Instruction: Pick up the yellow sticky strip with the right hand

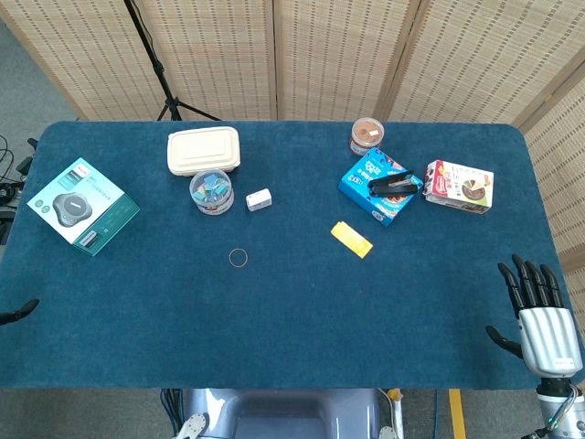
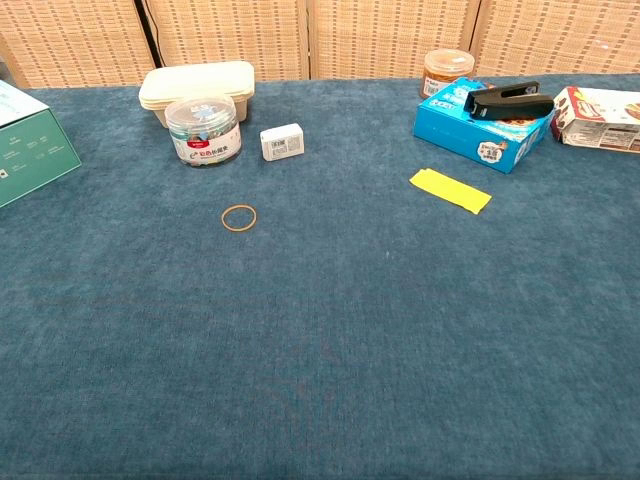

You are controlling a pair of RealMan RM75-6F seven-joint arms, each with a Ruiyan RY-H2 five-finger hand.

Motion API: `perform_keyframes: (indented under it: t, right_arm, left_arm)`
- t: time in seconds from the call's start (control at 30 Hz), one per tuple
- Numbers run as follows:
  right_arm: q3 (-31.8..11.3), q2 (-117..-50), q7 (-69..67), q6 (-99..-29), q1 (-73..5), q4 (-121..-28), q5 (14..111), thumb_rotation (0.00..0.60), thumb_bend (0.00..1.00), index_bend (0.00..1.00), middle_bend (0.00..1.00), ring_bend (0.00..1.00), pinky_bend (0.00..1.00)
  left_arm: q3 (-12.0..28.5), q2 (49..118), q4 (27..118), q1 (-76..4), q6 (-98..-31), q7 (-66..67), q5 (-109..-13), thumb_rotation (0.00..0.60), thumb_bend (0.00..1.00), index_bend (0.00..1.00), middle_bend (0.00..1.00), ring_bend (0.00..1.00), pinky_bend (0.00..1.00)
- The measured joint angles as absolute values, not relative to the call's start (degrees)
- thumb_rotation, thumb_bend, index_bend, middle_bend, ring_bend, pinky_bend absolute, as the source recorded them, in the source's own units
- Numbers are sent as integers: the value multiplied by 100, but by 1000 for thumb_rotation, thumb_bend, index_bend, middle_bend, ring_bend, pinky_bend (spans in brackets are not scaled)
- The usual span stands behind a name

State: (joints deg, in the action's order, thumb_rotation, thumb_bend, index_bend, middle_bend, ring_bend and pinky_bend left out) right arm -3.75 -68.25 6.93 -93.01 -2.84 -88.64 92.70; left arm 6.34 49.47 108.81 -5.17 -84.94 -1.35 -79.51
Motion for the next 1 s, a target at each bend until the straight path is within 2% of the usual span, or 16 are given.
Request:
perform_keyframes:
  t: [0.4,0.7,1.0]
  right_arm:
    - [-314,-6893,624,-9023,-438,-8797,9368,600,0,0,0,0,0]
    - [-526,-6719,883,-8265,-1103,-9091,9444,600,0,0,0,0,0]
    - [-860,-6759,1081,-7099,-2050,-9329,9219,600,0,23,0,0,0]
  left_arm:
    - [640,4925,10858,-473,-8582,-273,-7968,600,0,0,0,0,0]
    - [682,4912,10827,-487,-8555,-349,-7878,600,0,0,0,0,0]
    - [714,4904,10816,-510,-8489,-375,-7767,600,0,0,0,0,0]
